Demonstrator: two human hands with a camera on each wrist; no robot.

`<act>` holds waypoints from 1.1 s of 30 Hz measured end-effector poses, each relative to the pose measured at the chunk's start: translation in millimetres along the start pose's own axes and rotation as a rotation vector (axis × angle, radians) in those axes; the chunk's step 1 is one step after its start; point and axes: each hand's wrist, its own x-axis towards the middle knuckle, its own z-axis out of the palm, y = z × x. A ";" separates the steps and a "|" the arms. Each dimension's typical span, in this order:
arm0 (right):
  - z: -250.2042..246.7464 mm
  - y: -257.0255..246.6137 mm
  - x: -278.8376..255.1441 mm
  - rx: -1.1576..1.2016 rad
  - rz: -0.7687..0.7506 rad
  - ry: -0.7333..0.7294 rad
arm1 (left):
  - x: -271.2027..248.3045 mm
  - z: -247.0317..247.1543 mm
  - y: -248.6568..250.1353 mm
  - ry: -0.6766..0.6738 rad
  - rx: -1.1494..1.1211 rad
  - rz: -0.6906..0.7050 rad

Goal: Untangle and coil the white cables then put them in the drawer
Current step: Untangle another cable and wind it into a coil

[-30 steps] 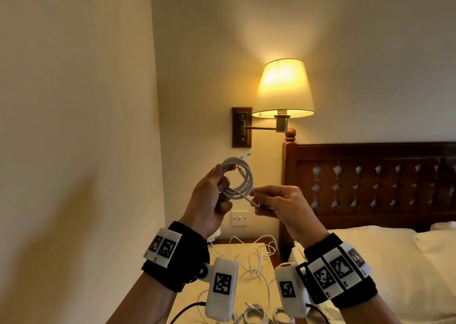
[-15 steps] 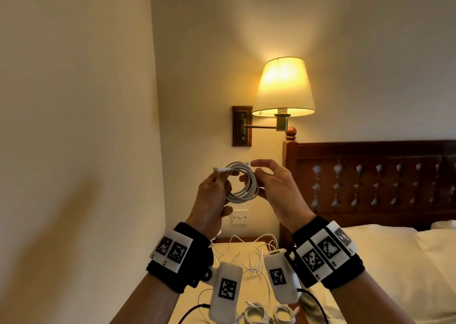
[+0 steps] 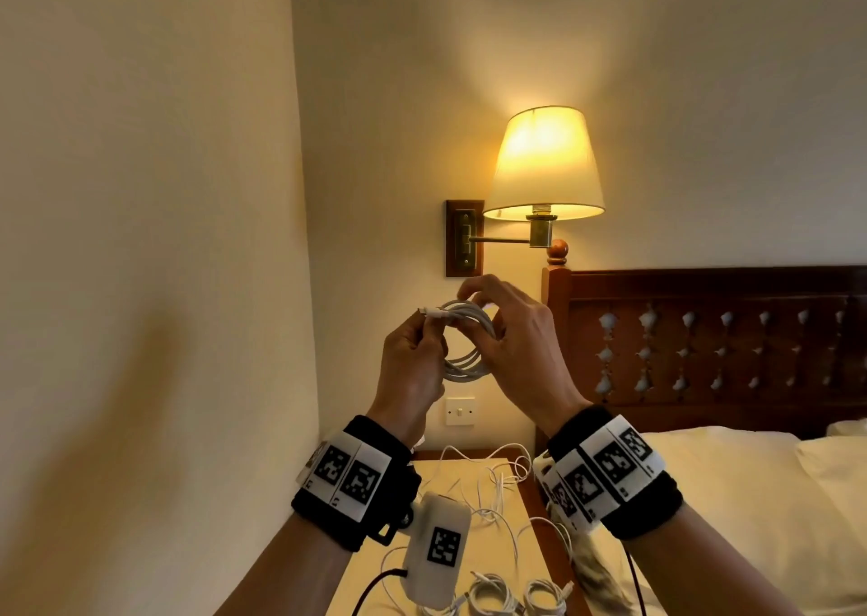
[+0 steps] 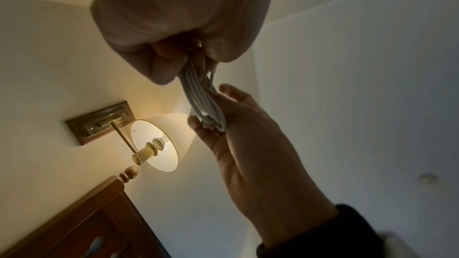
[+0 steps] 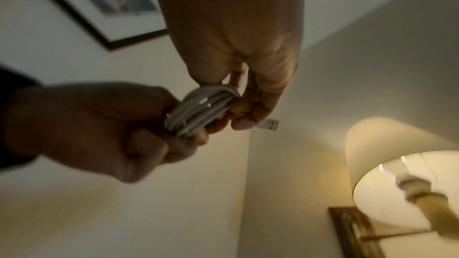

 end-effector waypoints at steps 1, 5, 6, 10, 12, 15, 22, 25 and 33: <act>1.4 2.3 -0.4 -0.055 -0.055 0.017 | -0.2 -0.1 -0.3 0.006 0.008 0.023; 4.9 8.6 -3.8 -0.242 -0.178 0.142 | -0.2 -0.1 -1.6 -0.002 0.034 0.095; 5.3 8.9 -3.6 -0.251 -0.183 0.171 | 0.6 -0.3 -4.0 0.002 0.044 0.111; 9.3 5.2 4.9 -0.136 -0.121 0.220 | 9.2 0.4 -22.9 0.035 0.152 0.222; 9.1 1.6 12.2 -0.071 -0.083 0.221 | 9.3 2.0 -31.2 0.054 0.179 0.260; 5.6 3.7 16.6 -0.007 0.032 0.118 | 10.8 -1.9 -38.8 0.074 0.207 0.294; -10.5 15.5 15.2 0.095 0.226 -0.357 | 2.4 -12.6 -20.6 -0.063 -0.006 -0.020; -16.1 20.1 9.0 0.195 0.257 -0.432 | 4.9 -15.3 -15.0 -0.046 -0.085 -0.195; -9.8 30.4 -10.7 0.147 0.287 -0.272 | -1.1 -30.0 -21.2 -0.097 0.109 -0.132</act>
